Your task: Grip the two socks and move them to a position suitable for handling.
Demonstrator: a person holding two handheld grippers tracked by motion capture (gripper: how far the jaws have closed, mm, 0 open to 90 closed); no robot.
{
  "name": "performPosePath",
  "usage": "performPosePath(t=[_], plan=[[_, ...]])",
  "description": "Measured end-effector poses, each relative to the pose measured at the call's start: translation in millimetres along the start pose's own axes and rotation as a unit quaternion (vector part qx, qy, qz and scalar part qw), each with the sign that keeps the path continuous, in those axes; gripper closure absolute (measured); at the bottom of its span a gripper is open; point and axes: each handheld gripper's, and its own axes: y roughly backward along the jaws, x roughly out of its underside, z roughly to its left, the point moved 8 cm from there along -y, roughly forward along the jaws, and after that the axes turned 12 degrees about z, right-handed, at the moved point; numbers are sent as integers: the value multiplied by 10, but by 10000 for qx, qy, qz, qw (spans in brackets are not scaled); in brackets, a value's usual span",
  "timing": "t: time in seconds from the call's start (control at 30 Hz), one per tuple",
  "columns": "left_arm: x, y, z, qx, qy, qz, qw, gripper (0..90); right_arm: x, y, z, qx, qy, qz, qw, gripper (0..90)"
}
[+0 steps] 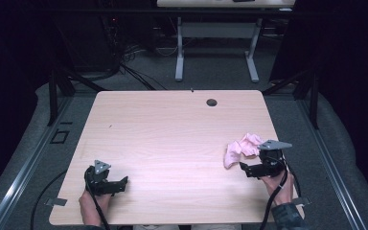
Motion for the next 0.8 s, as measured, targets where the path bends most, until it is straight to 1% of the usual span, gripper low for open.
performPosePath(t=[0.1,0.13,0.17,0.2,0.23,0.27,0.3,0.33,0.37,0.43,0.47,0.5,0.53,0.57,0.6,0.63,0.67,0.7,0.73,0.77,0.8], plan=[[0,0,0,-1,0,0,10000,4,-176,-113,41,-180,55,-68,9998,73],[0,0,0,-1,0,0,10000,4,-238,-170,63,-228,51,-27,9997,157],[0,0,0,-1,2,-1,10000,4,-267,-205,71,-273,98,49,9996,161],[0,0,0,-1,1,-2,10000,5,-320,-275,72,-254,83,88,9996,174],[0,0,0,-1,1,-1,10000,5,-340,-319,79,-302,76,180,9994,225],[0,0,1,-1,1,-2,10000,4,-383,-404,83,-318,35,209,9993,253],[0,0,1,-3,-2,1,10000,5,-401,-460,83,-284,36,285,9992,258],[0,0,1,-1,2,-1,10000,5,-407,-510,76,-214,65,405,9989,297],[0,0,1,-1,0,0,10000,5,-410,-550,81,-215,70,467,9987,347],[0,0,1,-2,1,-1,10000,5,-392,-672,85,-172,52,683,9975,407],[0,0,1,-2,0,1,10000,5,-378,-707,86,-184,66,767,9969,462],[1,0,2,-1,-3,2,10000,5,-371,-734,101,-231,27,793,9966,499],[1,1,2,2,1,1,10000,5,-359,-751,101,-206,34,818,9964,572],[0,1,2,2,1,-1,10000,6,-351,-771,123,-282,24,813,9963,619],[-1,0,3,-2,0,-8,10000,7,-337,-790,126,-256,34,858,9960,662],[1,1,3,-5,3,-1,10000,7,-320,-812,147,-315,42,881,9956,699],[0,1,3,-6,3,-3,10000,8,-312,-824,156,-350,19,817,9960,738],[0,1,3,-5,3,-2,10000,8,-310,-822,167,-437,1,789,9959,777],[0,1,2,-5,2,-2,10000,8,-311,-819,178,-477,-13,765,9959,810],[0,1,2,-5,3,-3,10000,8,-311,-816,175,-379,45,757,9964,823],[0,1,2,-5,5,-4,10000,8,-314,-803,189,-363,74,751,9965,829]])
